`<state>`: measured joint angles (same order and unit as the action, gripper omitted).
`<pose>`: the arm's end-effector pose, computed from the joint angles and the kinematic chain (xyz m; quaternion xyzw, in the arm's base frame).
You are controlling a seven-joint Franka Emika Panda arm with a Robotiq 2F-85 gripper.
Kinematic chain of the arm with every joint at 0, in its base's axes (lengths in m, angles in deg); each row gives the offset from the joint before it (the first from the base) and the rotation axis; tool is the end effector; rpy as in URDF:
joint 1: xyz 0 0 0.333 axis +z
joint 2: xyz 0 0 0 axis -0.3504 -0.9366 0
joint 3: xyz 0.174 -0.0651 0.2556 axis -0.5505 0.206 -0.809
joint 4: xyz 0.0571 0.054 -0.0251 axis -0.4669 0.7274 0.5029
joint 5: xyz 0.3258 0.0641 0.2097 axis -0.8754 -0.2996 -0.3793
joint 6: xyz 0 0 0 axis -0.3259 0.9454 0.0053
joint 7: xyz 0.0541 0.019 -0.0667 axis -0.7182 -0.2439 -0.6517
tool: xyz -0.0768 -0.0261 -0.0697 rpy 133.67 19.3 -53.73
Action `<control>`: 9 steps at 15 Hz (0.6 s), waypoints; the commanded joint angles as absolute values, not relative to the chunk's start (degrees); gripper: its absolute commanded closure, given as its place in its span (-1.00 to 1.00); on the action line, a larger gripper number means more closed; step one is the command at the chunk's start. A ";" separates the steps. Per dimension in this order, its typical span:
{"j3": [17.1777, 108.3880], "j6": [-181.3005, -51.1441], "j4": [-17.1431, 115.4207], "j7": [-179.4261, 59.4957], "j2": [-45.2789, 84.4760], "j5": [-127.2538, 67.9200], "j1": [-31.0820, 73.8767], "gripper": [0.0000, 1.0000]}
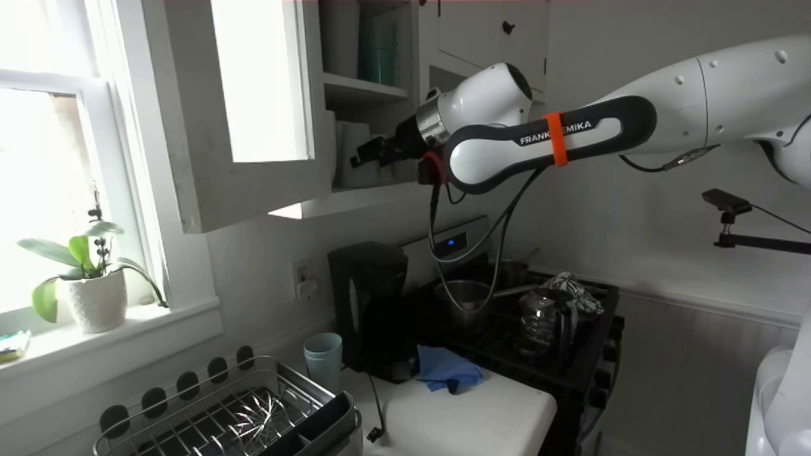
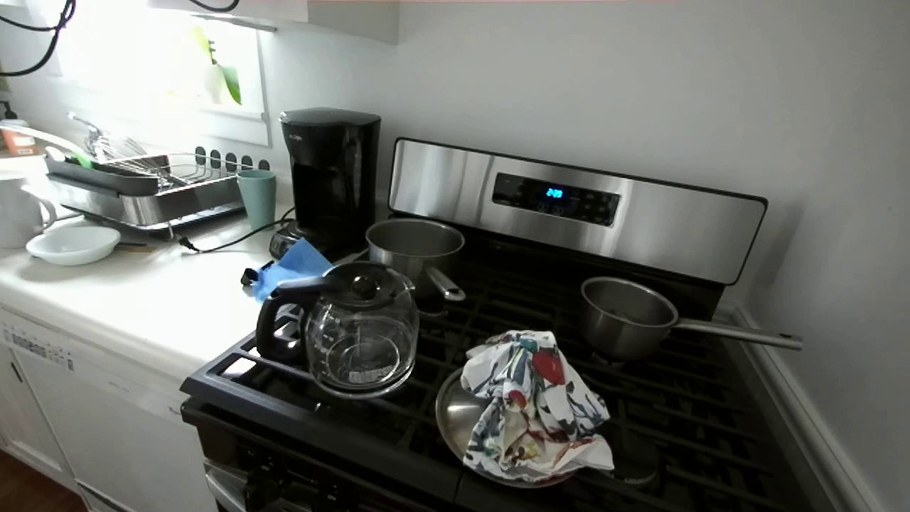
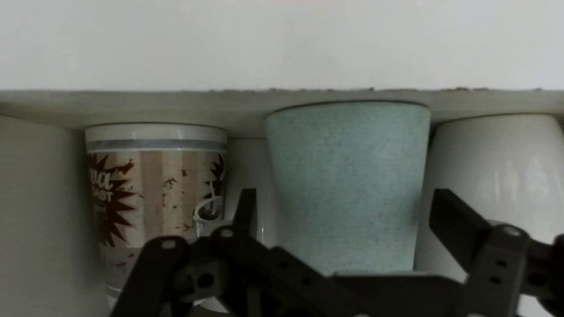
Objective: Move the cup from the top shelf to the bottom shelf
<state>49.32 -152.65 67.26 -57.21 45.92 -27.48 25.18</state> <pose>0.5301 0.1500 0.7132 -0.8131 -0.0877 -0.5718 0.0646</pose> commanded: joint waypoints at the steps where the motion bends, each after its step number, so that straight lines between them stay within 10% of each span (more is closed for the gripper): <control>1: 50.24 -145.99 66.48 -58.71 48.23 -29.74 25.97 -1.00; 9: 52.01 -130.29 62.88 -65.73 52.43 -33.55 28.69 -1.00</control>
